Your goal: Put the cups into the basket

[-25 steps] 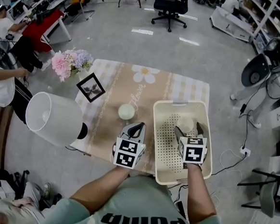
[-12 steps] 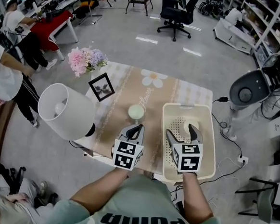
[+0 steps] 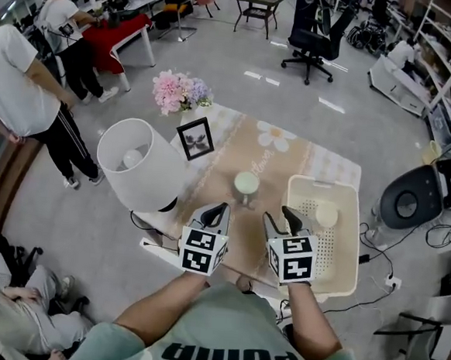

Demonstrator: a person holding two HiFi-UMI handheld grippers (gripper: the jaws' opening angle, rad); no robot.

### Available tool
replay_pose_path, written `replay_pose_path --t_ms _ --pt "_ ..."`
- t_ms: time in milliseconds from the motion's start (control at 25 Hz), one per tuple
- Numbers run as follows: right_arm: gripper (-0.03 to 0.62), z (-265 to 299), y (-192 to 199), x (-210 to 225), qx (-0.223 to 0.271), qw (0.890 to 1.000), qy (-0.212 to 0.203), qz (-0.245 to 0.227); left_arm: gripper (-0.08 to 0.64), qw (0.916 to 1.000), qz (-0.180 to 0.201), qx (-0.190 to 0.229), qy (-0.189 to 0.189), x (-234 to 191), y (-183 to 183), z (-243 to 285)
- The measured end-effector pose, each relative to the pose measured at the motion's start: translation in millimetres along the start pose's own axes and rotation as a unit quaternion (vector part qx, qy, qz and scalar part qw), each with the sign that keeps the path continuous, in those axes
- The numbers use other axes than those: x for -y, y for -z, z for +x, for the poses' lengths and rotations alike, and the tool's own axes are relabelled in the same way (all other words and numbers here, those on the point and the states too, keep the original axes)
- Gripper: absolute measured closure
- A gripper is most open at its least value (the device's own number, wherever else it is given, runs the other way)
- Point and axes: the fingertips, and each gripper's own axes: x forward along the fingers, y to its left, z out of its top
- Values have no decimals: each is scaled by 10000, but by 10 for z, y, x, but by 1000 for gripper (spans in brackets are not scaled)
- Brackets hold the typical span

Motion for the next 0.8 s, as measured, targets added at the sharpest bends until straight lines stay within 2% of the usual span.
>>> replay_pose_path --t_ms 160,280,800 --pt "504 50 -55 -285 73 9994 -262 -223 555 9998 -112 9 -163 -135 93 -167" --pt "540 69 -54 -420 117 9987 -378 -336 555 9995 -171 22 -252 -183 142 -271" --pt "554 98 -110 -591 121 9970 -545 -543 557 9991 -176 -16 -390 -245 122 -420"
